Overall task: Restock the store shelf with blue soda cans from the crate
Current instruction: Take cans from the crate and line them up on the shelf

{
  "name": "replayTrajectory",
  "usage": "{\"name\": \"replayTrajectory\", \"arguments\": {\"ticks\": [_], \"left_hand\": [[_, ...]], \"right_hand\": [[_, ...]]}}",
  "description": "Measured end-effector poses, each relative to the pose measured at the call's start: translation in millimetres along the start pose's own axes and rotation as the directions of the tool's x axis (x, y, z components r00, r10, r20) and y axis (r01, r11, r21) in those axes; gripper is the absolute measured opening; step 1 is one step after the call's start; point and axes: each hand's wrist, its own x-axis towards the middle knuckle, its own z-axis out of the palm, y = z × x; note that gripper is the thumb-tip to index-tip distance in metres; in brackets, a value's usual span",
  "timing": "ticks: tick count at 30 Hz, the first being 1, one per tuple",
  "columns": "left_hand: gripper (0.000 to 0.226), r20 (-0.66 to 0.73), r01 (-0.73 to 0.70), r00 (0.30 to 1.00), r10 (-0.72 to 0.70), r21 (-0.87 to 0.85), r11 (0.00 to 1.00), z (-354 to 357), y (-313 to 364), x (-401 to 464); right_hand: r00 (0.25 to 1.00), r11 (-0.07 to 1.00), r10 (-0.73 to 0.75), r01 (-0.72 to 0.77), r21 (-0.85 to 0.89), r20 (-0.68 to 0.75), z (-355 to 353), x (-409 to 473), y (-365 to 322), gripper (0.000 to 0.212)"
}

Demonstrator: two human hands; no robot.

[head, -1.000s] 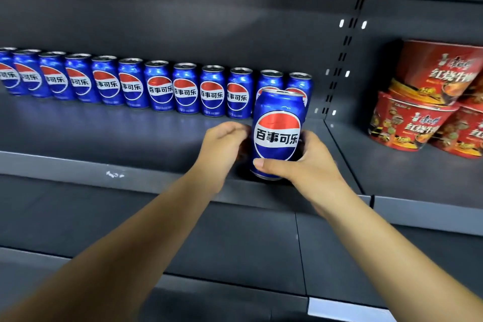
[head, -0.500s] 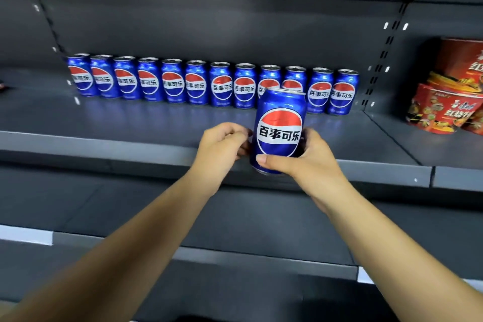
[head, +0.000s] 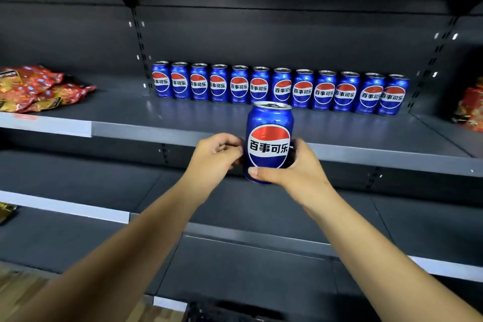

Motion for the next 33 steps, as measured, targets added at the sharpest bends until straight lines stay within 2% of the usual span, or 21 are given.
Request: {"name": "replayTrajectory", "arguments": {"ticks": [4, 8, 14, 19, 28, 33], "left_hand": [[0.025, -0.005, -0.003, 1.0, 0.003, -0.014, 1.0, -14.4, -4.1, 3.2], [0.021, -0.072, -0.002, 0.997, 0.001, -0.022, 1.0, -29.2, -15.2, 12.7], [0.022, -0.095, -0.003, 0.995, -0.003, -0.061, 0.998, -66.1, -33.6, 37.5], [0.022, -0.103, -0.023, 0.995, 0.018, -0.053, 0.998, -126.4, -47.7, 86.0], [0.022, -0.036, -0.022, 0.999, 0.025, 0.077, 0.997, -243.8, -76.6, 175.7], [0.02, -0.022, 0.022, 1.0, -0.02, 0.106, 0.994, -281.9, -89.1, 218.2]], "right_hand": [[1.0, 0.999, -0.016, 0.017, -0.034, 0.018, 11.2, 3.1, -3.8, 0.065], [0.998, 0.997, -0.036, 0.04, -0.068, 0.049, 23.4, 13.2, -6.2, 0.063], [0.997, 0.997, -0.043, 0.046, -0.057, 0.057, 64.9, 46.0, -4.9, 0.064], [0.998, 0.996, -0.053, 0.055, -0.076, 0.03, 124.9, 92.1, -7.2, 0.071], [0.997, 0.997, -0.038, 0.034, -0.066, -0.065, 249.0, 185.6, -12.3, 0.073], [0.992, 0.989, -0.012, -0.007, -0.147, -0.128, 297.3, 235.7, -3.3, 0.08]]}}
